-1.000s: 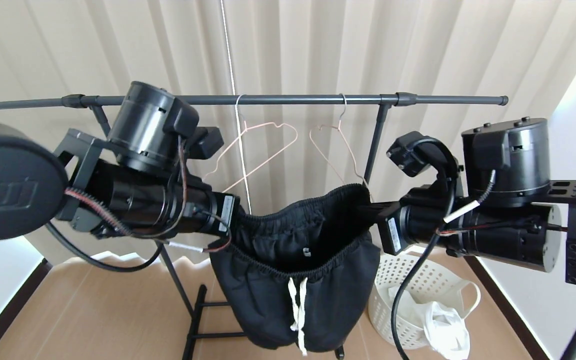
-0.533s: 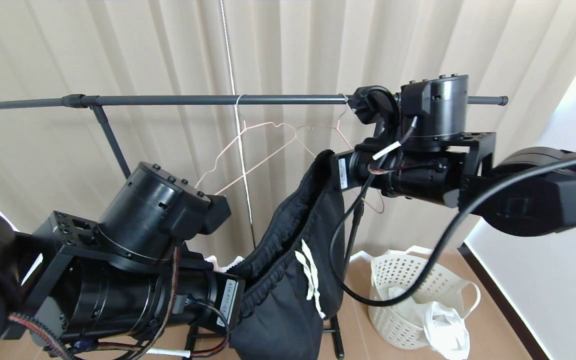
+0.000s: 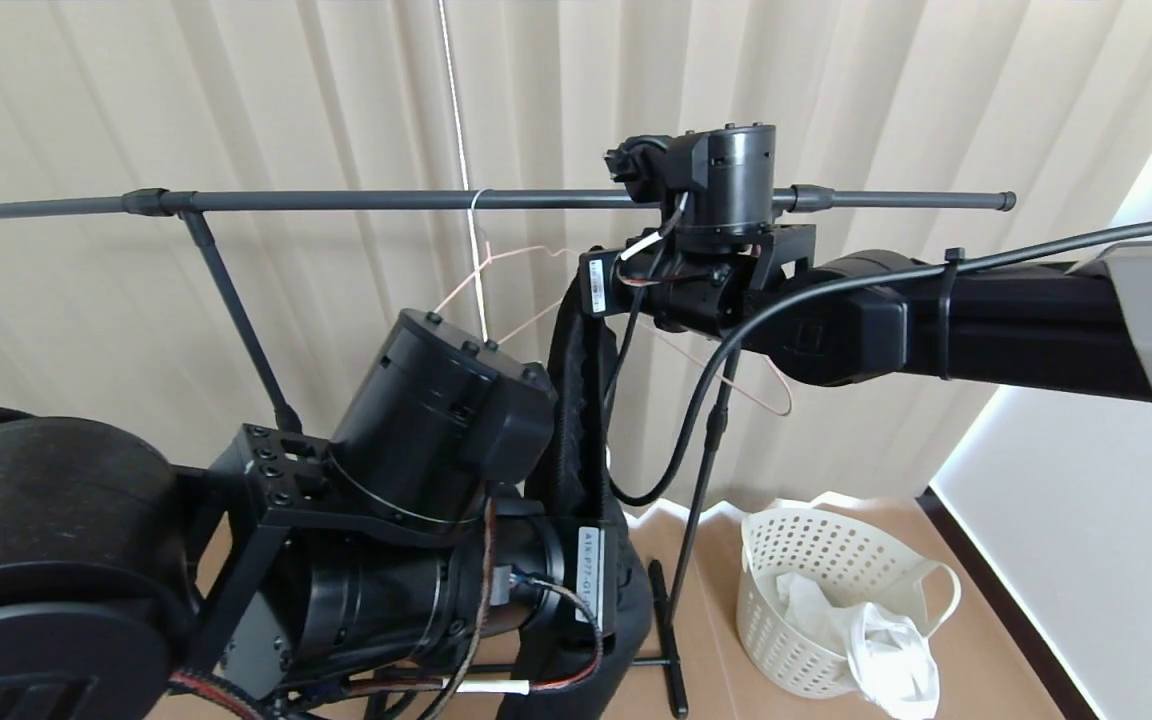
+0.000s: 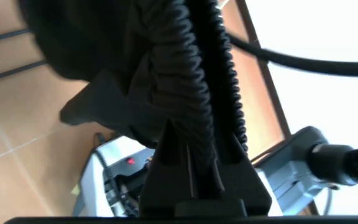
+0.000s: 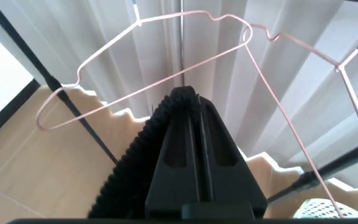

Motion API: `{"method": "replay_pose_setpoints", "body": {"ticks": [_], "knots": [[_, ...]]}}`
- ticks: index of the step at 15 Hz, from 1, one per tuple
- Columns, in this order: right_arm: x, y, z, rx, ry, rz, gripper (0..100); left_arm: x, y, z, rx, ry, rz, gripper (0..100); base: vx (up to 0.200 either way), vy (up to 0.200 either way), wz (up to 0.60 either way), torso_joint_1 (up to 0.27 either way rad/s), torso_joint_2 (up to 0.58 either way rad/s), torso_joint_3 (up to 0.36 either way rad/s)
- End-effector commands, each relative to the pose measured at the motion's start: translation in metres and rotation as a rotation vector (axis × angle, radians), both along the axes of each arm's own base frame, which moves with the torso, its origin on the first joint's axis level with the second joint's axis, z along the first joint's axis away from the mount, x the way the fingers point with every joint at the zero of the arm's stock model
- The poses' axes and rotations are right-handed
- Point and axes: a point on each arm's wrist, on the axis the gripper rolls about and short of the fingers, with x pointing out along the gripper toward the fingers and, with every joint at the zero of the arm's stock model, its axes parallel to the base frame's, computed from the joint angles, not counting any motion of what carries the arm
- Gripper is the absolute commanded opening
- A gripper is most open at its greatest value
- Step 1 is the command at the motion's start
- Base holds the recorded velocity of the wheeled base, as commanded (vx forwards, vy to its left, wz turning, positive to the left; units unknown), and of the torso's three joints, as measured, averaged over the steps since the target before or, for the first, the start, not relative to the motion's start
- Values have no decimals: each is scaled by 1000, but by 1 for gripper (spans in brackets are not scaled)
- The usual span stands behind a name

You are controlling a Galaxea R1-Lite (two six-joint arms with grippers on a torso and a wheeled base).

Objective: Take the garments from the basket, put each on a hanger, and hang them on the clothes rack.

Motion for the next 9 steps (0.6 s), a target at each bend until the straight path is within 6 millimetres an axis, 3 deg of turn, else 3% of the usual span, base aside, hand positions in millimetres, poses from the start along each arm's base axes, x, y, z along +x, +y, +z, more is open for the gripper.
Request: {"method": "replay_pose_setpoints", "body": {"ticks": [1,4,6,9], "knots": [[12,11,-18,-9,20,-2,0,5,-18,-6,4,13,-11,0,0,0,0,0,0,0],[17,0,-15,30,30,-39,0,7,-14,-8,24,2,16,0,0,0,0,0,0,0],[20,-15,-9,38,25,-66,0,11,-1,-13,59,-5,65,0,0,0,0,0,0,0],[9,-40,7,56,32,-97,0,22,17,-11,72,-21,142,0,0,0,0,0,0,0]]}}
